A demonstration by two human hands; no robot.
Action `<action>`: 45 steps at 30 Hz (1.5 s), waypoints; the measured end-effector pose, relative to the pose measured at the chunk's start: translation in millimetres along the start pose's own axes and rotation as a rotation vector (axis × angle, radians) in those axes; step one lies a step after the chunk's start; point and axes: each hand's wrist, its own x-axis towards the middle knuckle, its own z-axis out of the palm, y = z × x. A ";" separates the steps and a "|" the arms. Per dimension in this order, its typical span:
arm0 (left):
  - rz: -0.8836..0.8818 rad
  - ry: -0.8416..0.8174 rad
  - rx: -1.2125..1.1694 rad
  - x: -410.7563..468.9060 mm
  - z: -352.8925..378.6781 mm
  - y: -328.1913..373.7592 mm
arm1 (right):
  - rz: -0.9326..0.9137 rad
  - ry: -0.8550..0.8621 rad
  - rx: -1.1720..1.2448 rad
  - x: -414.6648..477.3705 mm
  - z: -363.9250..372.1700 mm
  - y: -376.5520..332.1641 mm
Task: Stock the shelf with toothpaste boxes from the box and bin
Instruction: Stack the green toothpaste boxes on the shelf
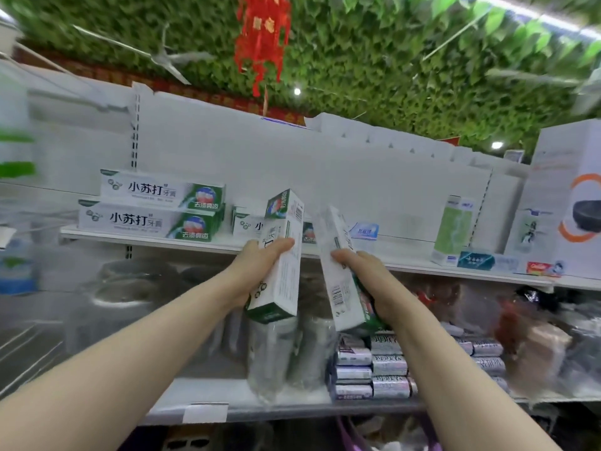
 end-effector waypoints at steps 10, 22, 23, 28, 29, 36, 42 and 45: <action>0.036 -0.022 0.060 12.9 -2.1 14.8 | 0.119 -0.208 0.277 20.2 1.2 -27.8; 0.079 0.171 0.077 11.5 -13.5 15.8 | -0.115 -0.153 -0.312 75.8 -4.9 -32.8; 0.072 0.189 0.075 10.2 -15.6 15.2 | -0.154 -0.148 -0.404 79.6 -5.0 -34.7; 0.055 0.271 0.071 6.9 -24.1 7.6 | -0.433 -0.104 -0.957 105.4 8.7 -45.7; 0.061 0.276 0.062 6.3 -25.2 6.4 | -0.490 -0.086 -1.013 110.7 13.8 -46.7; 0.092 0.310 0.080 1.1 -35.8 -2.3 | -0.587 -0.035 -1.096 147.1 56.6 -28.0; 0.086 0.242 0.071 -0.6 -40.6 -8.2 | -0.716 0.148 -1.191 157.1 68.2 -17.1; 0.076 0.210 0.044 -0.3 -40.3 -9.3 | -0.730 0.108 -1.139 153.8 70.0 -15.4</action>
